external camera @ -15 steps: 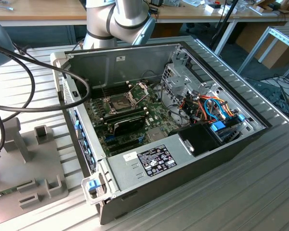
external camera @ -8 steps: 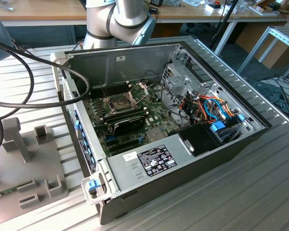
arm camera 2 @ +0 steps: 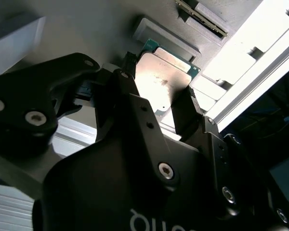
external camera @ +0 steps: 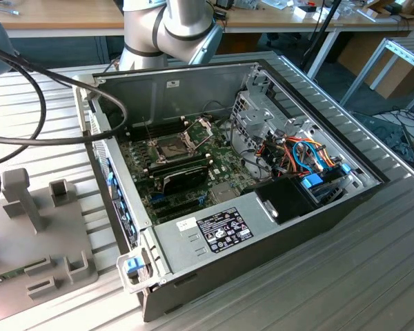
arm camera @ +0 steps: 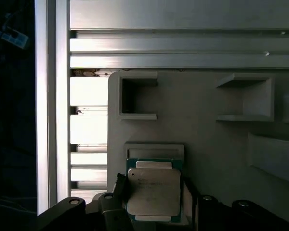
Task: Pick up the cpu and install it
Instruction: 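Pick up the cpu and move it towards the insertion slot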
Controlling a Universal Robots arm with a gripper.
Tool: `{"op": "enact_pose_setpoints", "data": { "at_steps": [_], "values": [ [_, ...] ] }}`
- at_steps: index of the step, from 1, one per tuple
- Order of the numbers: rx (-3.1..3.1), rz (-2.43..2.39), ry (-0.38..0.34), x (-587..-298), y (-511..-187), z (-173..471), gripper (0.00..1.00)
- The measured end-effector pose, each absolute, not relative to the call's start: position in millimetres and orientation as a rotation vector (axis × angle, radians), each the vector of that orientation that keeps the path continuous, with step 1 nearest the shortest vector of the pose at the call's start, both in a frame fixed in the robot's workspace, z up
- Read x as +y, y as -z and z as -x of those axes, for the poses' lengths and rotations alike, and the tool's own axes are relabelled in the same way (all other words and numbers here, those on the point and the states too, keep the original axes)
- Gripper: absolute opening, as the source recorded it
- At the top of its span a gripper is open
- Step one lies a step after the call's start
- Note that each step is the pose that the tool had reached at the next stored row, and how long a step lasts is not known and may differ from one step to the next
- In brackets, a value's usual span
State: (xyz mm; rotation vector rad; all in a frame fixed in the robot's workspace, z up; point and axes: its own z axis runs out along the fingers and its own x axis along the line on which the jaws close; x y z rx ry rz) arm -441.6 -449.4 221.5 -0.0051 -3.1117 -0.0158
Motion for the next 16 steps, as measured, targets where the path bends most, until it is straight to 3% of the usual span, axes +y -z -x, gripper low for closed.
{"op": "enact_pose_setpoints", "data": {
  "at_steps": [16],
  "values": [
    [-3.112, 0.005, 0.016, -449.4, -245.9, 441.6, 0.55]
  ]
}}
